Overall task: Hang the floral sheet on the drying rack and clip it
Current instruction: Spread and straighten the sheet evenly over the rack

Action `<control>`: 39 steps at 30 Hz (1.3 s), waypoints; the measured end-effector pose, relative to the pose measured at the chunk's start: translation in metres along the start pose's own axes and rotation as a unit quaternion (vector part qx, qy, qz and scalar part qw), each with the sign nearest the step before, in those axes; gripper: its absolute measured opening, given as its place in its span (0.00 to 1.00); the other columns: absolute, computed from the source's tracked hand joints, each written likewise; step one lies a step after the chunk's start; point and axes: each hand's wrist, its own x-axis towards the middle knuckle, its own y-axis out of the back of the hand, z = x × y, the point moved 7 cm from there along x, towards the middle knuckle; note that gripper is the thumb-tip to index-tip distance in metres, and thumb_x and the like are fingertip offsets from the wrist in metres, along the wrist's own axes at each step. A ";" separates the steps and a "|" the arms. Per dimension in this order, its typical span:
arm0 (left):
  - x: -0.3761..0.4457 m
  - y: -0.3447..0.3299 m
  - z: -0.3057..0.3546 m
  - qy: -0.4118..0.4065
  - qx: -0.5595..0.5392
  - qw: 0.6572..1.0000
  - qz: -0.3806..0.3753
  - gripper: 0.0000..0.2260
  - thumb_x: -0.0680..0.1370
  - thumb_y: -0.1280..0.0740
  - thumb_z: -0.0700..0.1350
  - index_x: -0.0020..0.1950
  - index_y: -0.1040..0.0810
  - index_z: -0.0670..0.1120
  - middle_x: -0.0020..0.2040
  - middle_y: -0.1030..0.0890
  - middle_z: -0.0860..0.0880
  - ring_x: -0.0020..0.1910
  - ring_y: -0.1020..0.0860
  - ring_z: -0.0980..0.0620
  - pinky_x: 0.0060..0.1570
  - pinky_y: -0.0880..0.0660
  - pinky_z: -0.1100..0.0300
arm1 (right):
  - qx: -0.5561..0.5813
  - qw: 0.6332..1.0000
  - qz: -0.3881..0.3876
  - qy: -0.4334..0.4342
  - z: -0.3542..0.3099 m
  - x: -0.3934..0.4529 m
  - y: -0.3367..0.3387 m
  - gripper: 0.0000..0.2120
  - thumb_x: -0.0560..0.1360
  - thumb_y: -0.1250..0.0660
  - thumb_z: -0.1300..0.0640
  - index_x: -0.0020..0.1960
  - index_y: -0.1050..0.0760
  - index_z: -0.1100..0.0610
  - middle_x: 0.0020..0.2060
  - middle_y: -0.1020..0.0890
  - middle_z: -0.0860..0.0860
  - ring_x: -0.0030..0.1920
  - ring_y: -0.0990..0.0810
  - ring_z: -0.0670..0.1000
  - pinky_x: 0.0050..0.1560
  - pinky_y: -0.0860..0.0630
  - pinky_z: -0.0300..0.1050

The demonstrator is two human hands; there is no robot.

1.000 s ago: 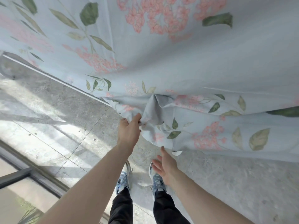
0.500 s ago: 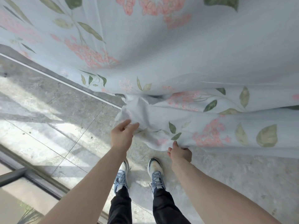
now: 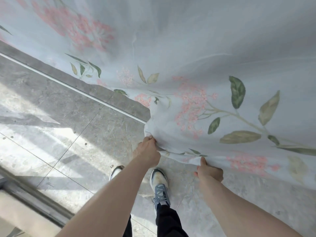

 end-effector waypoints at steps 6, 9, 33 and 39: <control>0.012 -0.017 0.010 -0.030 0.021 0.995 -0.092 0.30 0.77 0.43 0.37 0.80 0.36 0.49 0.75 0.29 0.47 0.72 0.29 0.42 0.68 0.28 0.48 | 0.026 0.999 -0.015 -0.042 0.001 0.019 0.008 0.21 0.77 0.26 0.46 0.49 0.21 0.66 0.37 0.16 0.58 0.30 0.17 0.54 0.42 0.15 0.54; -0.002 -0.008 0.001 -0.008 0.005 0.996 -0.092 0.36 0.77 0.43 0.38 0.84 0.45 0.56 0.73 0.24 0.50 0.72 0.27 0.45 0.68 0.27 0.48 | -0.018 0.995 -0.072 -0.066 0.001 0.012 0.006 0.28 0.77 0.26 0.44 0.62 0.24 0.67 0.45 0.17 0.57 0.31 0.19 0.54 0.45 0.14 0.56; -0.374 0.188 -0.019 0.043 -0.201 0.939 0.277 0.19 0.81 0.34 0.42 0.72 0.24 0.55 0.71 0.28 0.56 0.59 0.22 0.55 0.52 0.27 0.62 | -0.254 0.780 -0.362 0.443 -0.148 -0.329 0.139 0.29 0.81 0.33 0.49 0.79 0.37 0.46 0.71 0.25 0.51 0.56 0.23 0.47 0.62 0.25 0.45; -0.451 0.176 -0.003 0.042 -0.253 0.917 0.305 0.18 0.82 0.34 0.43 0.71 0.24 0.56 0.72 0.30 0.59 0.61 0.24 0.57 0.57 0.27 0.62 | -0.246 0.748 -0.392 0.476 -0.137 -0.372 0.204 0.28 0.80 0.32 0.50 0.78 0.35 0.44 0.69 0.26 0.50 0.60 0.25 0.46 0.62 0.23 0.48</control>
